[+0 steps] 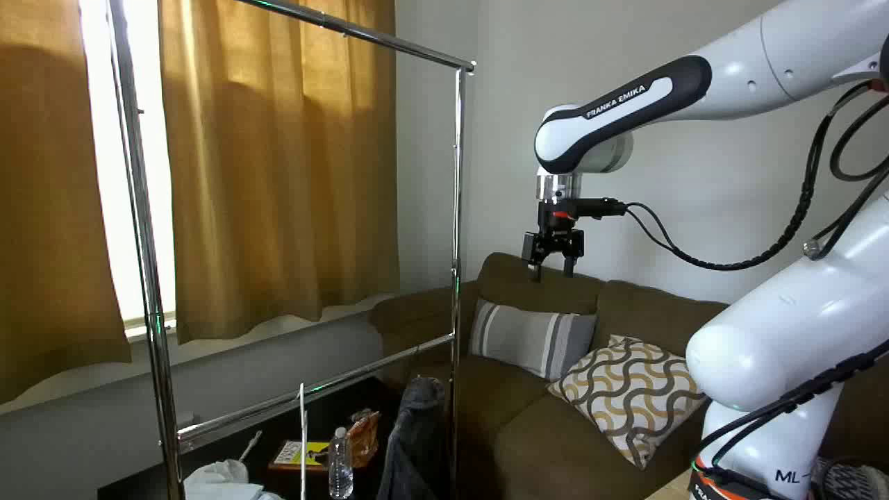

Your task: Hang the robe on the top rod

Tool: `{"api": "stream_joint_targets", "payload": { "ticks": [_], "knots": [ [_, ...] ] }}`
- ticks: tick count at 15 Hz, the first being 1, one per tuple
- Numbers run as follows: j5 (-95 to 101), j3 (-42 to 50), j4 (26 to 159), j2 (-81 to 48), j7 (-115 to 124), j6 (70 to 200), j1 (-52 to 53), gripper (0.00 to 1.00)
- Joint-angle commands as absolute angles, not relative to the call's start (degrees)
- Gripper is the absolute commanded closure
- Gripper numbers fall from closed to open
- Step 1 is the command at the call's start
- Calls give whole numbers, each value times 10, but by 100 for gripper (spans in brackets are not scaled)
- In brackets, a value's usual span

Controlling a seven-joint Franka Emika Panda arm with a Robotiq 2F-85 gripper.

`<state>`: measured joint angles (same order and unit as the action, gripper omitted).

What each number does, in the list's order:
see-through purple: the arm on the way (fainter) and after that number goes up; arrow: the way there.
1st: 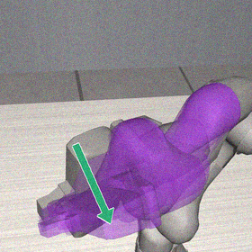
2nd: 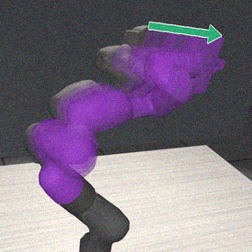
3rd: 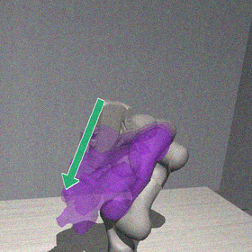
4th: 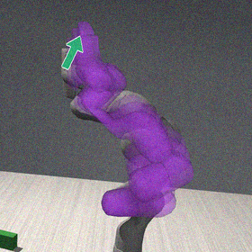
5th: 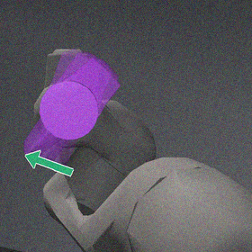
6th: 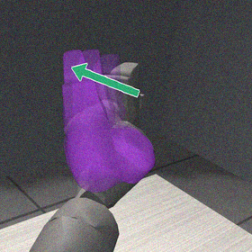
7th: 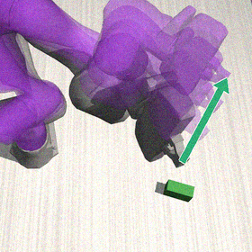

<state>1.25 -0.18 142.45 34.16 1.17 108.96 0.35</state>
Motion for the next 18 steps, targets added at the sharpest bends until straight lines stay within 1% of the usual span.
{"api": "stream_joint_targets", "payload": {
  "ticks": [1, 14, 15, 18],
  "knots": [
    [12, -3, 1423, 341, 11, 1088, 2, 0],
    [12, -3, 1423, 341, 11, 1088, 2, 0],
    [15, -8, 1420, 328, 27, 1085, -3, 0],
    [-21, -22, 1431, 258, 53, 1135, 16, 0]
  ]
}}
